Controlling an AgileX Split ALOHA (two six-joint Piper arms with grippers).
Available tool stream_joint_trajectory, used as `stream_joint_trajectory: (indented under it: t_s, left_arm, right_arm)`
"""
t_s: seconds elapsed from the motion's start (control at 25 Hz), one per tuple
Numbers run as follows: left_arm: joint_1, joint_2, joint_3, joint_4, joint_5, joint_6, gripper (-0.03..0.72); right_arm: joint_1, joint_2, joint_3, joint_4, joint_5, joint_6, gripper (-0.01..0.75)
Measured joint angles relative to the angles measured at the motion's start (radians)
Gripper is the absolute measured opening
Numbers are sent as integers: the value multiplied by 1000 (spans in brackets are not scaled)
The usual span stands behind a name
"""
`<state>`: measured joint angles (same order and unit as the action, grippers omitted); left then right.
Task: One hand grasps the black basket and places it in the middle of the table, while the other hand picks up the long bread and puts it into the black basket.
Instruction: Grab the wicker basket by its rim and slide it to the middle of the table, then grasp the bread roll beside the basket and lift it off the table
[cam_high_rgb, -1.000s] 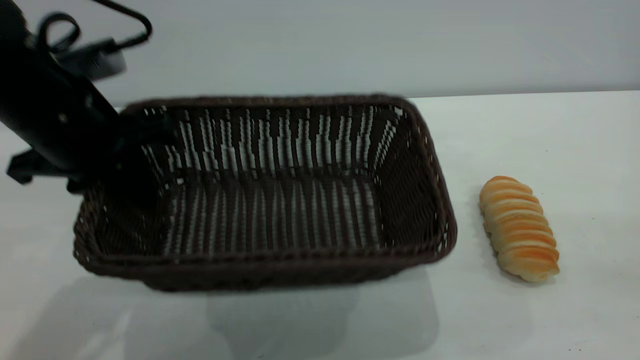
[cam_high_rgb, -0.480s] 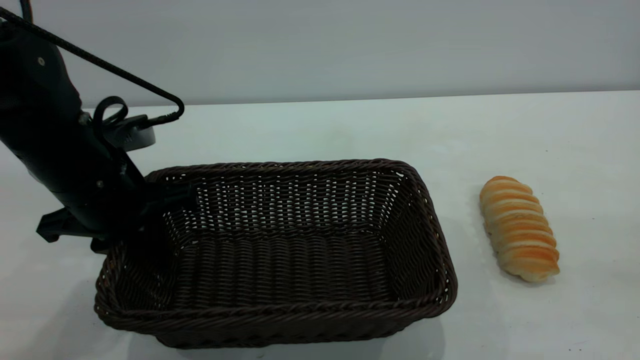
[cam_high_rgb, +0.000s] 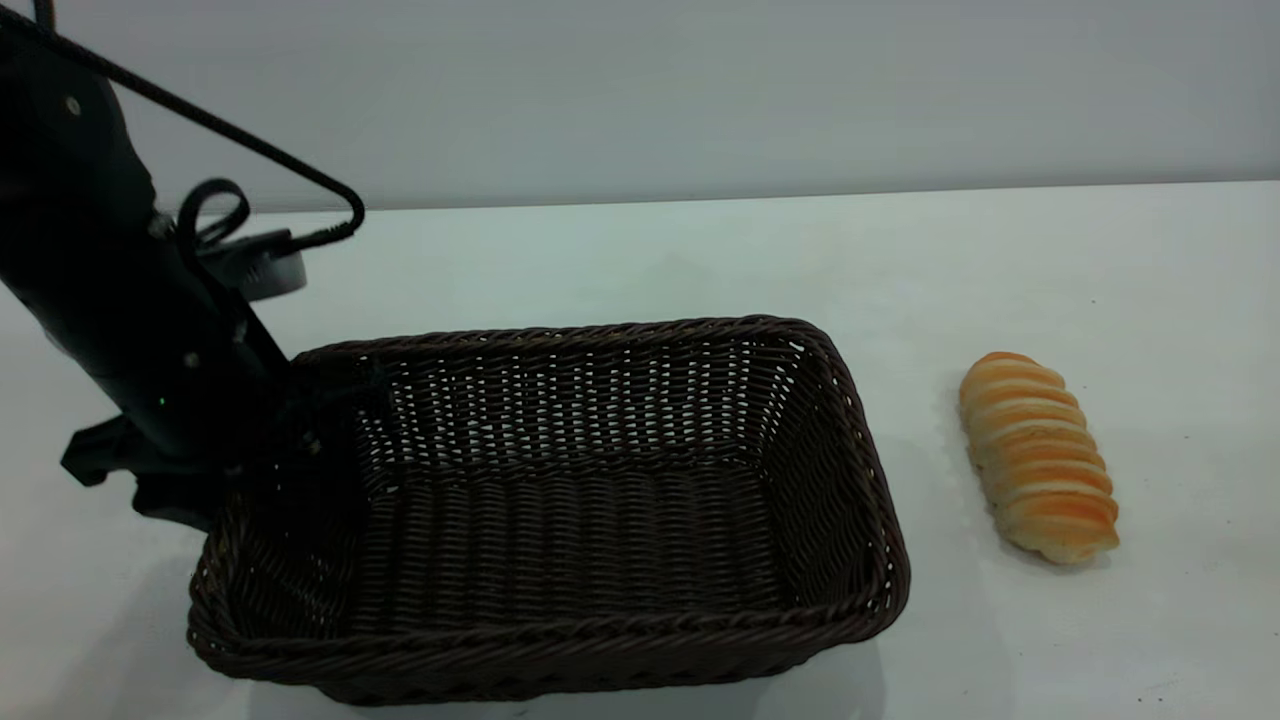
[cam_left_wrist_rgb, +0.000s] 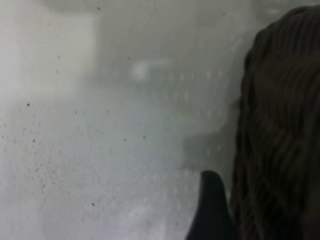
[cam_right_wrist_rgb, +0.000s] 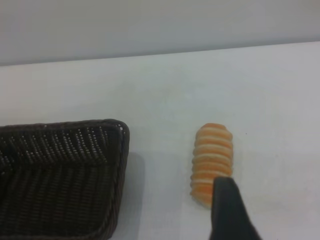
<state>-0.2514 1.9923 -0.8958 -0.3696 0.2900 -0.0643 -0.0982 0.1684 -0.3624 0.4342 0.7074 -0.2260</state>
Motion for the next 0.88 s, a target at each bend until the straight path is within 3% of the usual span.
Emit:
stream_joint_trajectory:
  t_s: [0.6, 0.88]
  left_arm:
    - [-1, -396, 1, 151, 154, -76, 594]
    - [-1, -783, 1, 157, 128, -42, 594]
  right_arm:
    - [30, 37, 0, 66, -22, -10, 419]
    - [30, 394, 0, 392, -106, -354, 419]
